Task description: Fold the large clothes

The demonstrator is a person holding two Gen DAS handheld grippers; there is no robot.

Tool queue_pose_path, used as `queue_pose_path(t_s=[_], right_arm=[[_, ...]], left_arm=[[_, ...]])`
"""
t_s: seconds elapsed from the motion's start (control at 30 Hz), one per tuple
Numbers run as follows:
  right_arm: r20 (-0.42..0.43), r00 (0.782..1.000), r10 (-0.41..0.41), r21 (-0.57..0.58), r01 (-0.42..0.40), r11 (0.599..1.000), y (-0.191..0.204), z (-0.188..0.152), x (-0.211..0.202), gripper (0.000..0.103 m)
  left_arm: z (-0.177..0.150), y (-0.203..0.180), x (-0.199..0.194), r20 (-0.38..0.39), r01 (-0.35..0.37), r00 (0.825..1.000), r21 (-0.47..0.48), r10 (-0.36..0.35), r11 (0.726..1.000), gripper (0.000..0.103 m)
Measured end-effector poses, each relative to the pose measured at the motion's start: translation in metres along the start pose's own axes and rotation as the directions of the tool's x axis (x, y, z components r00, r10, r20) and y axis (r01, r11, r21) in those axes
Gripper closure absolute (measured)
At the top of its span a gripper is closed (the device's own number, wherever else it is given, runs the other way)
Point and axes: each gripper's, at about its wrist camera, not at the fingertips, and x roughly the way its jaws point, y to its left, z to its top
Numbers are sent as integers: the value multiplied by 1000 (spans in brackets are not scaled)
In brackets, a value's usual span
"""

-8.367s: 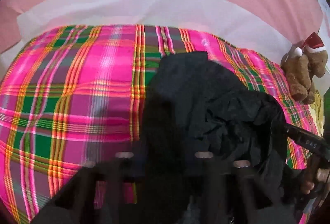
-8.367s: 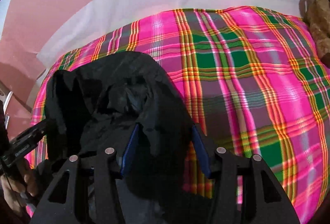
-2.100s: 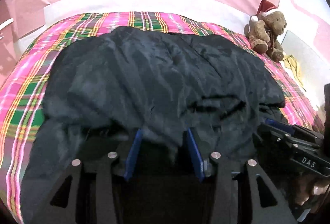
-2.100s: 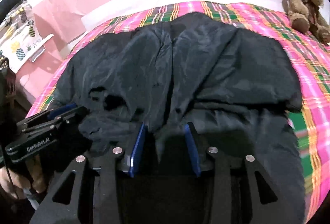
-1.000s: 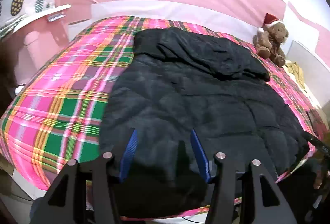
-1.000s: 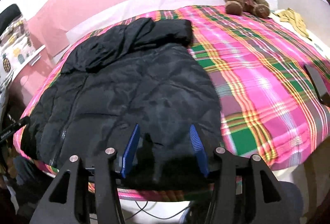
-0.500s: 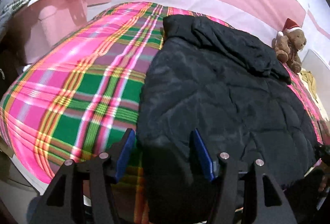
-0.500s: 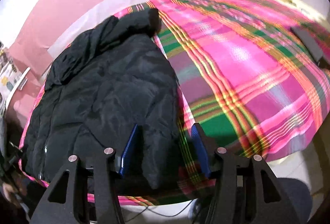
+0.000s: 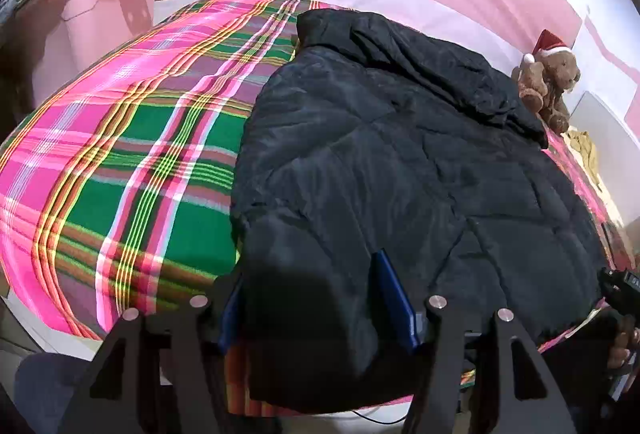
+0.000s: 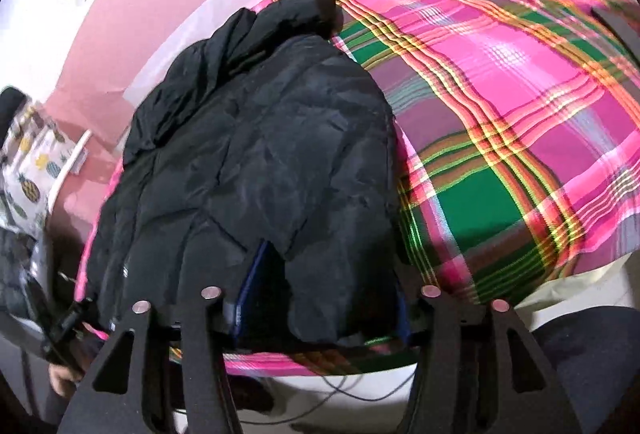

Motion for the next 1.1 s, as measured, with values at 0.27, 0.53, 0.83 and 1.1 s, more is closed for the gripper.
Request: queue_pose_path(t_s=[0.27, 0.53, 0.83, 1.1], right_arm=[[26, 999, 47, 1, -47, 999, 11, 11, -16, 87], [145, 979, 147, -73, -137, 988, 44, 20, -79, 89], [243, 948, 205, -84, -190, 978, 53, -7, -154, 89], [301, 927, 223, -94, -203, 975, 62, 11, -161, 89]], left_arm=[[20, -7, -26, 33, 45, 998, 3, -45, 999, 84], [38, -16, -101, 187, 119, 975, 28, -122, 993, 85], [31, -7, -169, 280, 175, 945, 2, -168, 985, 85], [49, -12, -171, 309, 207, 931, -13, -193, 978, 85]])
